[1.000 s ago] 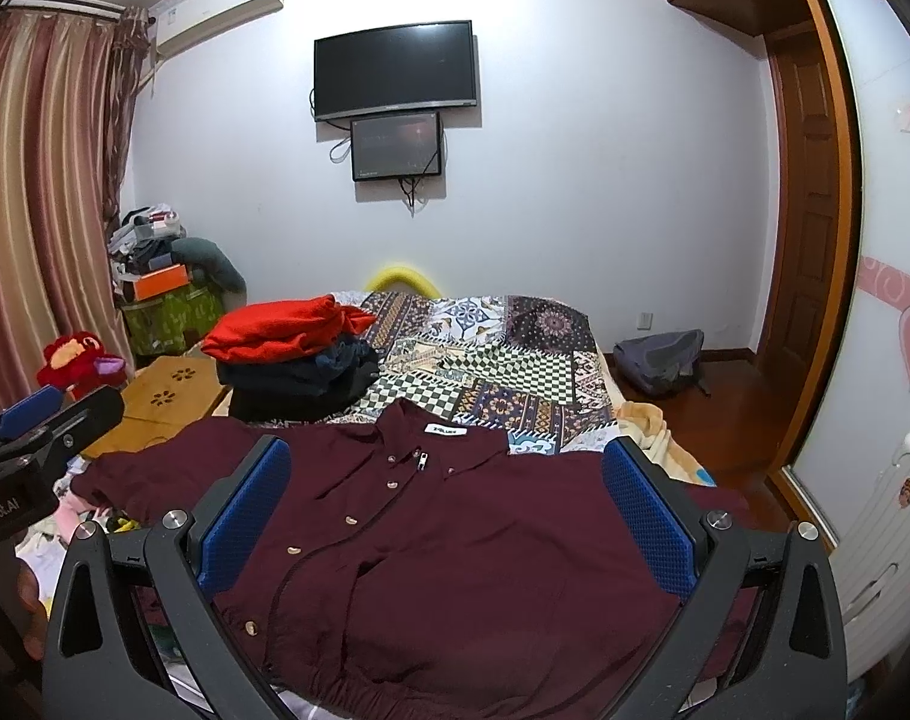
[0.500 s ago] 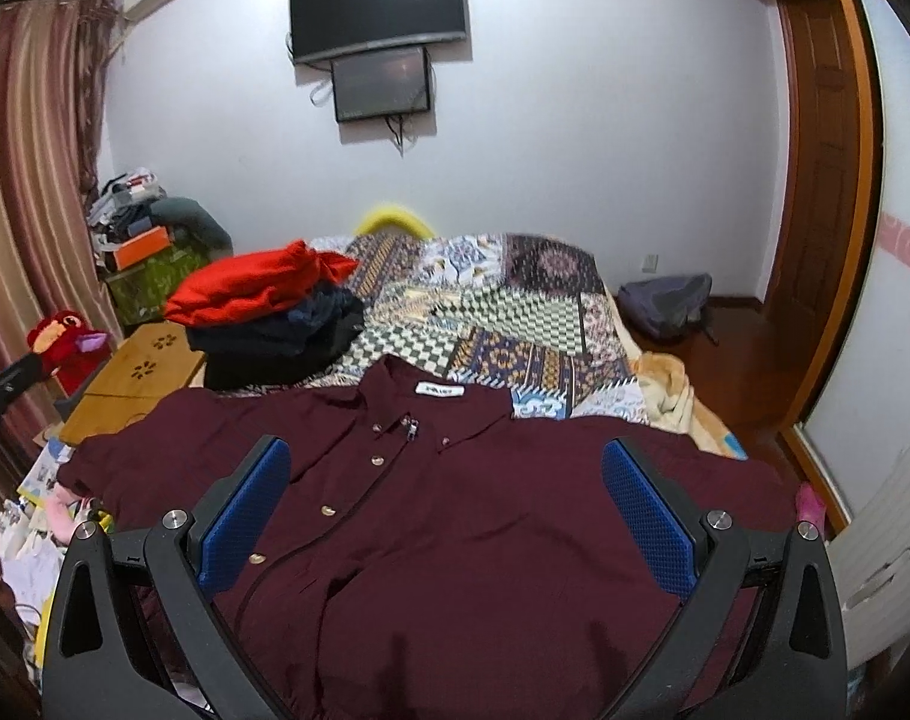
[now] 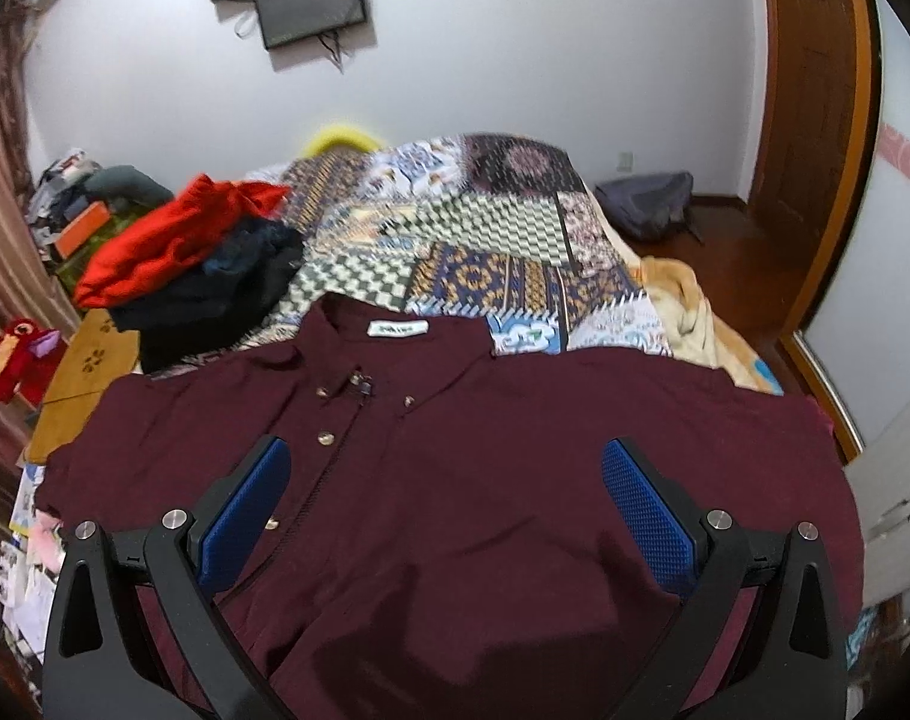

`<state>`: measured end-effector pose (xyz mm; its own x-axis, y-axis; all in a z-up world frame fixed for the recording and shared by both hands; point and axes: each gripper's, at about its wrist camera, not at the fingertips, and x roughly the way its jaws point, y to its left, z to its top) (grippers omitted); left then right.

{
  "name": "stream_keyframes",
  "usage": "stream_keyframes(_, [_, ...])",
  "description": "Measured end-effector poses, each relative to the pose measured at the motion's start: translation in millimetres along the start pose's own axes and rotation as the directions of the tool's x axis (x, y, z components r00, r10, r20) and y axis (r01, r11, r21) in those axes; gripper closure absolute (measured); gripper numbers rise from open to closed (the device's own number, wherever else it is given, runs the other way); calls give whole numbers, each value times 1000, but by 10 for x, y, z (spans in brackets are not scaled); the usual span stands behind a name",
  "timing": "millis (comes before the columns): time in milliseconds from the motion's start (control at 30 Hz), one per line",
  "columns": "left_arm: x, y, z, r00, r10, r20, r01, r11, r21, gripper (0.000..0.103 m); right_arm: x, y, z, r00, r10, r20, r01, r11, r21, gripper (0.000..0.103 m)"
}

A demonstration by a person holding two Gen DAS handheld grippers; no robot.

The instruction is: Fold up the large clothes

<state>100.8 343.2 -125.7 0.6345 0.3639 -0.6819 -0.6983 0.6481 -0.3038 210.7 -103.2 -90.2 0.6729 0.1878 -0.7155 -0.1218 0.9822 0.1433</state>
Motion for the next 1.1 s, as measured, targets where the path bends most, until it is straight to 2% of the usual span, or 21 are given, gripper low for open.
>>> stream_keyframes(133, [461,557,44,994,30,-105,-44,989,-140,0,171,5,26,998,1,-57,1,1000,25,0])
stream_keyframes(200, [676,788,36,988,11,-151,-39,982,-187,0,256,9,53,997,4,-78,-1,999,35,0])
stream_keyframes(300, [1090,1089,-8,967,-94,-235,19,954,-300,0,352,38,67,995,5,-104,0,999,49,0])
stream_keyframes(400, [1450,1278,-67,940,-165,-299,35,917,-398,0,413,53,77,992,8,-123,0,998,64,0])
stream_keyframes(533, [1810,1419,-142,916,-211,-341,24,878,-478,2,441,92,101,991,-7,-130,14,999,52,0])
stream_keyframes(700, [2168,1578,-122,913,-220,-344,7,850,-527,6,465,126,118,991,-27,-134,32,999,35,0])
stream_keyframes(800, [2273,1582,-73,913,-252,-322,36,835,-549,17,437,143,118,991,-39,-125,42,999,25,0])
stream_keyframes(900, [2361,1592,-59,902,-292,-316,69,823,-565,38,400,158,121,992,-46,-116,48,999,12,0])
stream_keyframes(933, [2383,1585,-59,899,-300,-320,73,821,-566,48,385,165,124,993,-46,-112,48,999,8,0])
stream_keyframes(967, [2389,1566,-52,899,-293,-325,67,826,-560,64,365,170,126,993,-46,-106,47,999,4,0])
stream_keyframes(1033, [2342,1529,-19,907,-259,-331,50,848,-528,78,313,180,126,994,-50,-94,49,999,-7,0])
stream_keyframes(1067, [2273,1473,28,917,-240,-318,52,863,-503,87,292,184,125,995,-52,-89,51,999,-13,0])
stream_keyframes(1100, [2216,1463,56,924,-228,-307,54,872,-487,90,273,188,126,995,-54,-84,53,998,-18,0])
